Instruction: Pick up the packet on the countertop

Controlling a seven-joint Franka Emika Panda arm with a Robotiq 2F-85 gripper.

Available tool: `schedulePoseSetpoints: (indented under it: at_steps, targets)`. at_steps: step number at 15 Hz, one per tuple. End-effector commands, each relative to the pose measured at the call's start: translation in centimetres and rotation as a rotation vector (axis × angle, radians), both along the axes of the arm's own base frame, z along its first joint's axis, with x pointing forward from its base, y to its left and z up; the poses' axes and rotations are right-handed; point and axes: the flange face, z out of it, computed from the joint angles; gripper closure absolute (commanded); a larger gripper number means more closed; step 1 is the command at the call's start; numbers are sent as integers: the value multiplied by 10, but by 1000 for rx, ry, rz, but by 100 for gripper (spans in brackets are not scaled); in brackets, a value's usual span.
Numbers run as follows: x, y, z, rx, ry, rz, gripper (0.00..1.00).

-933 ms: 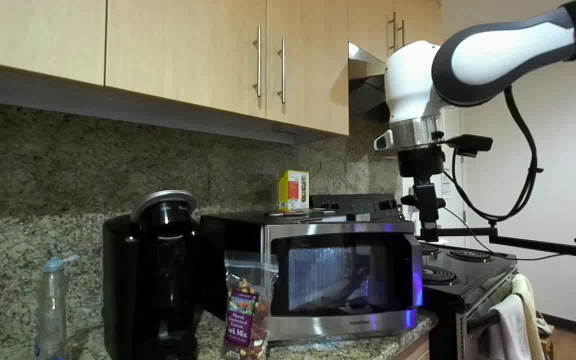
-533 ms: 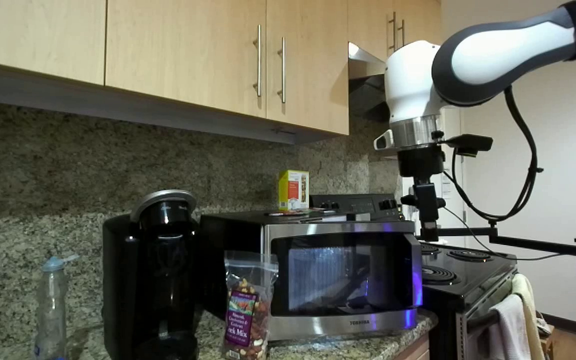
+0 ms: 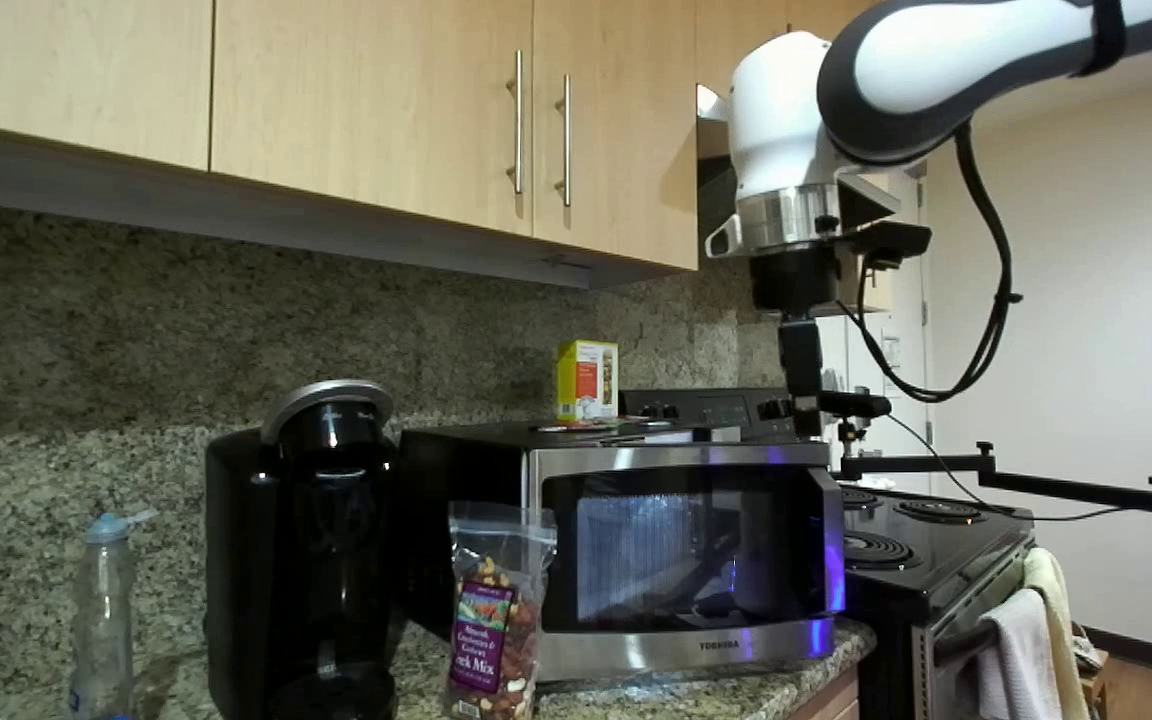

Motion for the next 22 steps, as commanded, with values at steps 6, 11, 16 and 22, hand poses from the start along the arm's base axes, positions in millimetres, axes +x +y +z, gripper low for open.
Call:
schedulePoseSetpoints:
  at_steps: [6, 11, 16, 22]
  targets:
    - [91, 75, 19, 28, 75, 85, 0]
    - [144, 97, 24, 38, -21, 175, 0]
    - [154, 96, 16, 33, -21, 155, 0]
    - [167, 92, 9, 45, -27, 202, 0]
